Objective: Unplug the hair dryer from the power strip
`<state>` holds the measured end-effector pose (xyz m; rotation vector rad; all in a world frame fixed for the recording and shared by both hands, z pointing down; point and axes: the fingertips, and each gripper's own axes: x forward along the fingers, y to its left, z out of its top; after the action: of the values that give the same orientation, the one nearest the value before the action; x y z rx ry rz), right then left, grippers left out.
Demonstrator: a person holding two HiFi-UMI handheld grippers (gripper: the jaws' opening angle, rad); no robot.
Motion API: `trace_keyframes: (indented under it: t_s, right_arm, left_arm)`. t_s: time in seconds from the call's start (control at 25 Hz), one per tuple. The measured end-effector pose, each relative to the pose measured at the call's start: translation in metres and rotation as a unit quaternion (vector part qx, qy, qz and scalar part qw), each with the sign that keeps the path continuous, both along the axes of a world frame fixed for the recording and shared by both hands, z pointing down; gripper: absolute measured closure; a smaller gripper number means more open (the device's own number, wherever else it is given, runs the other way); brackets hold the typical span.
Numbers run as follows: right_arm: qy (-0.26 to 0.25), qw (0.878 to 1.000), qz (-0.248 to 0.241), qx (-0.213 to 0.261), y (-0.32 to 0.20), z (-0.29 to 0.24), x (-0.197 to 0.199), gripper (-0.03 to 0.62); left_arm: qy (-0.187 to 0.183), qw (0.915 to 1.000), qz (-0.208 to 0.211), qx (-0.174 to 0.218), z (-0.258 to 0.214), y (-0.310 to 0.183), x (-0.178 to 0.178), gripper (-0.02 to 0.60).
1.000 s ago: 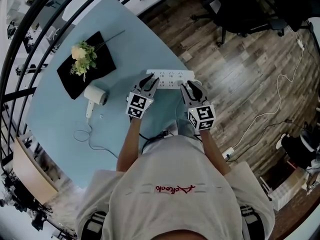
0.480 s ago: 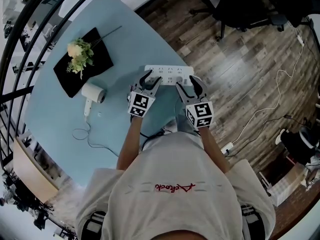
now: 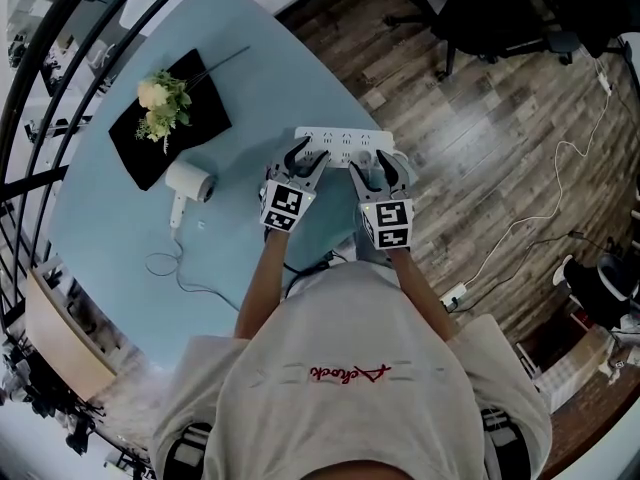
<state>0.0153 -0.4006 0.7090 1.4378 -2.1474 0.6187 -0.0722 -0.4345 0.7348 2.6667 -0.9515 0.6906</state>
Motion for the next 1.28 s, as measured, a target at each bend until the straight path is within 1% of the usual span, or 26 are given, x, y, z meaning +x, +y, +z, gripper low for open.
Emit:
trace_keyframes:
  t_s: [0.16,0.24,0.48,0.56,0.68,0.76,0.84,1.0,1.28]
  right_arm:
    - [0.033,0.999,0.022,-0.021,-0.001,0.010,0.005,0.352]
    - [0.042,0.998,0.031,-0.031,-0.001,0.014,0.007,0.357]
    - [0.062,0.996,0.033,-0.061,0.001,0.024,0.005,0.461]
    - [0.060,0.995,0.039,-0.063,0.002,0.027,0.006,0.465]
    - [0.056,0.996,0.033,-0.064,0.001,0.028,0.004,0.467]
    - [0.053,0.996,0.031,-0.067,0.001,0.027,0.005,0.467]
    - [0.051,0.996,0.029,-0.070,0.001,0.025,0.005,0.468]
    - [0.050,0.996,0.025,-0.071,0.000,0.025,0.004,0.470]
    - [0.055,0.996,0.017,-0.073,0.001,0.023,0.005,0.471]
  left_arm:
    - [-0.001,1.0000,0.000,-0.005,0.001,0.001,0.000,0.410]
    - [-0.002,1.0000,0.000,-0.006,0.002,0.001,0.000,0.410]
    - [-0.004,1.0000,0.000,-0.009,0.001,0.002,-0.001,0.410]
    - [-0.005,1.0000,0.001,-0.007,0.001,0.001,-0.001,0.410]
    - [-0.016,0.9998,0.006,-0.002,0.000,0.000,0.001,0.408]
    - [-0.021,0.9997,0.012,-0.005,0.000,0.000,0.006,0.360]
    - [-0.020,0.9997,0.010,-0.010,0.000,-0.001,0.008,0.348]
    - [-0.021,0.9998,-0.001,-0.006,0.000,-0.001,0.006,0.347]
    - [-0.028,0.9996,-0.004,-0.009,0.000,0.000,0.008,0.347]
